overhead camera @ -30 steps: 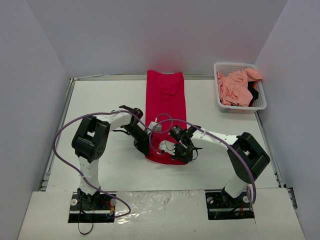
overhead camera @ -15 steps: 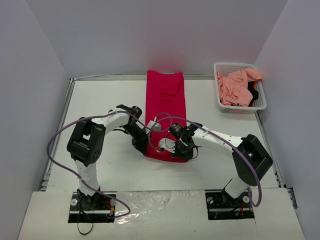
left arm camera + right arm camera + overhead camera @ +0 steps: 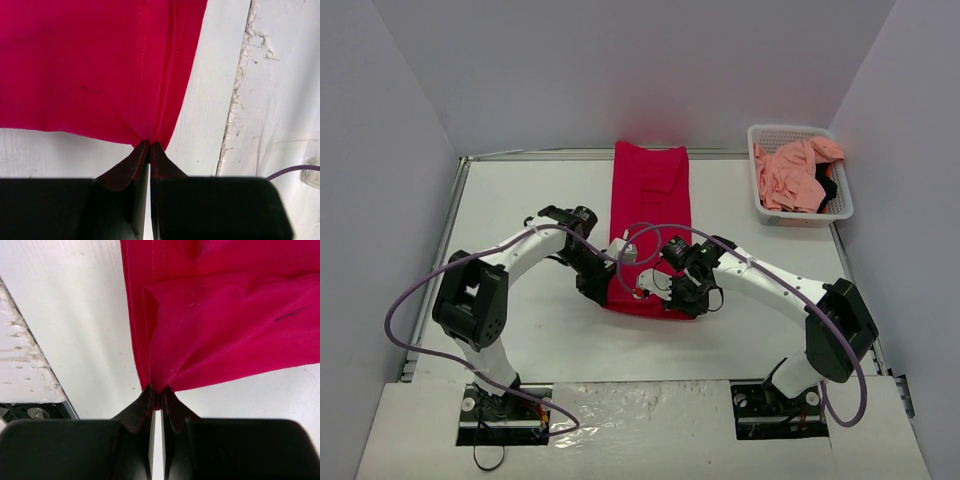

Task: Fold and stack the t-shirts
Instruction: Grab the bottom of the folded rectangular tshirt with both arms, then fold the folded rectangular tshirt in 1/3 of the way

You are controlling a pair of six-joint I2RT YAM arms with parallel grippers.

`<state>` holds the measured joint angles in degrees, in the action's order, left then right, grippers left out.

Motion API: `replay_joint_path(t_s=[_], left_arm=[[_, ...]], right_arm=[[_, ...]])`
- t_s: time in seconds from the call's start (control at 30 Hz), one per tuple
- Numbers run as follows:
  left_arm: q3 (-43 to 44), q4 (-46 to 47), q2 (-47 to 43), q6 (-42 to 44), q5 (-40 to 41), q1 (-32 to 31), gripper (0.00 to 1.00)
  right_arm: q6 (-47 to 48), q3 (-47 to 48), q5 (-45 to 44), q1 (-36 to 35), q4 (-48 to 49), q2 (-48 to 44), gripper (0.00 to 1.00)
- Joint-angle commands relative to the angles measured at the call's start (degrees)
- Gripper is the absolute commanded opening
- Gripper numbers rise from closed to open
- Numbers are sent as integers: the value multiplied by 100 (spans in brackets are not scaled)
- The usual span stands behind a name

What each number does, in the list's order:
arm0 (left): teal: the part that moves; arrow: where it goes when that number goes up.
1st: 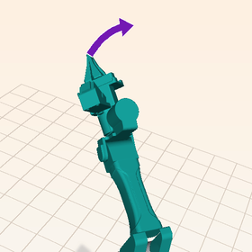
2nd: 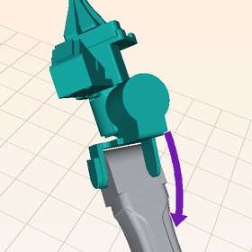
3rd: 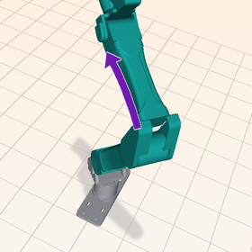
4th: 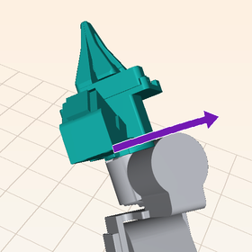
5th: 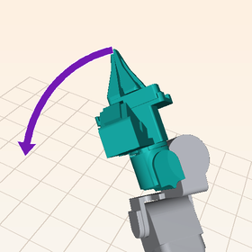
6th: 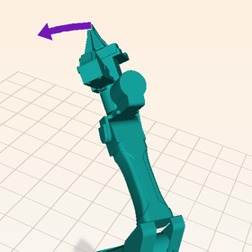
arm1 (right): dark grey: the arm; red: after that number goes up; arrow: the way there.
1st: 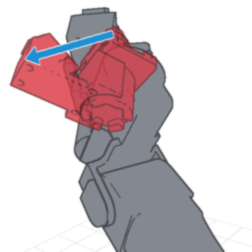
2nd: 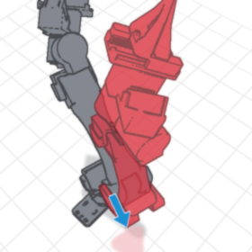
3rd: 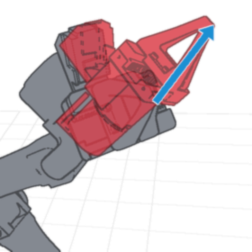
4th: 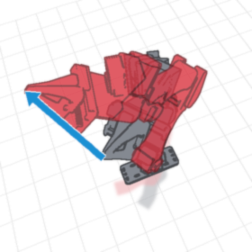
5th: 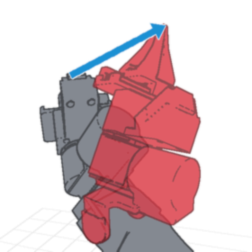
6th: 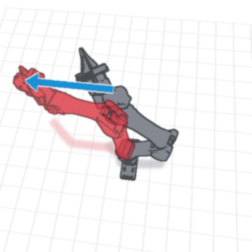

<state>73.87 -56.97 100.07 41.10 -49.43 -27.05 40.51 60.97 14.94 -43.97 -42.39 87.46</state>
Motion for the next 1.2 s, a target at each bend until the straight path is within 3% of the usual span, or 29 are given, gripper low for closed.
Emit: replay_joint_path(t_s=[0.0,0.33,0.6,1.17], left_arm=[[-48,-604,-514,416,3,-81,2],[22,-1255,-1078,890,-260,-503,2],[259,-1431,-832,1013,-190,-434,2],[1191,-772,-471,293,530,-231,2]], right_arm=[[44,196,246,-16,-788,-291,0],[326,275,870,63,-1245,-625,0],[361,530,581,134,-1237,-643,0],[589,1549,194,933,-982,-142,0]])
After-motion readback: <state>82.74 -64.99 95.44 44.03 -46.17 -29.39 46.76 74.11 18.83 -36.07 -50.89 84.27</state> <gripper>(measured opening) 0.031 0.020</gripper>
